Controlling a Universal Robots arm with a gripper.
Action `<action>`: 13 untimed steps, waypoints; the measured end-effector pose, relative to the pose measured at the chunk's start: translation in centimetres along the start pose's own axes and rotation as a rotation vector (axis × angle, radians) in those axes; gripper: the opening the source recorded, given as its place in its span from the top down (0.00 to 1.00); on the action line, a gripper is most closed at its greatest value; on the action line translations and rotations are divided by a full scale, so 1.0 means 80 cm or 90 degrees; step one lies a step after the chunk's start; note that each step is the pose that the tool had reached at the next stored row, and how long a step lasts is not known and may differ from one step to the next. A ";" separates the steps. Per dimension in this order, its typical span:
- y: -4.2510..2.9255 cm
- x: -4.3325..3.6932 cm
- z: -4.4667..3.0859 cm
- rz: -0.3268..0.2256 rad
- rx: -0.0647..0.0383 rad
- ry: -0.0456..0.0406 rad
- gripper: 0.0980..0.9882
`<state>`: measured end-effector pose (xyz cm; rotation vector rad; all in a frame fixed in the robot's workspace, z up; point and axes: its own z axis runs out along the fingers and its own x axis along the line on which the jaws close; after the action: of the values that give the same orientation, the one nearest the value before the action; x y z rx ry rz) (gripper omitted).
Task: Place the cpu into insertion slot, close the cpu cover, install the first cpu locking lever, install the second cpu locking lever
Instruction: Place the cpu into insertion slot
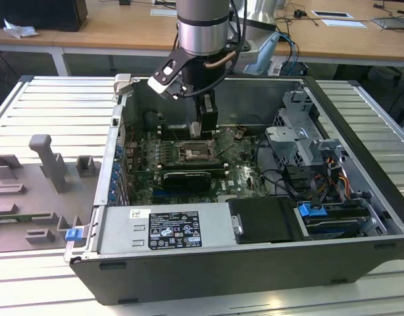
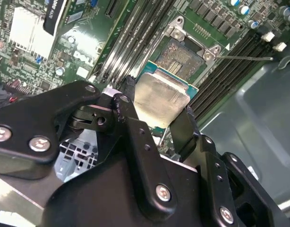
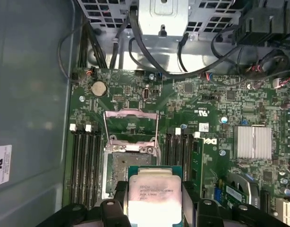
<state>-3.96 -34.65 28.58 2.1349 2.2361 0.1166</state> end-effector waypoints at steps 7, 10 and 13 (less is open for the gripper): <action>-0.0024 0.000 0.0139 0.000 -0.002 -0.0011 0.50; -0.0029 0.000 0.0188 0.000 -0.005 -0.0012 0.50; -0.0032 0.000 0.0225 0.000 -0.006 -0.0012 0.50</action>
<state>-4.06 -34.64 26.77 2.1296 2.2303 0.1241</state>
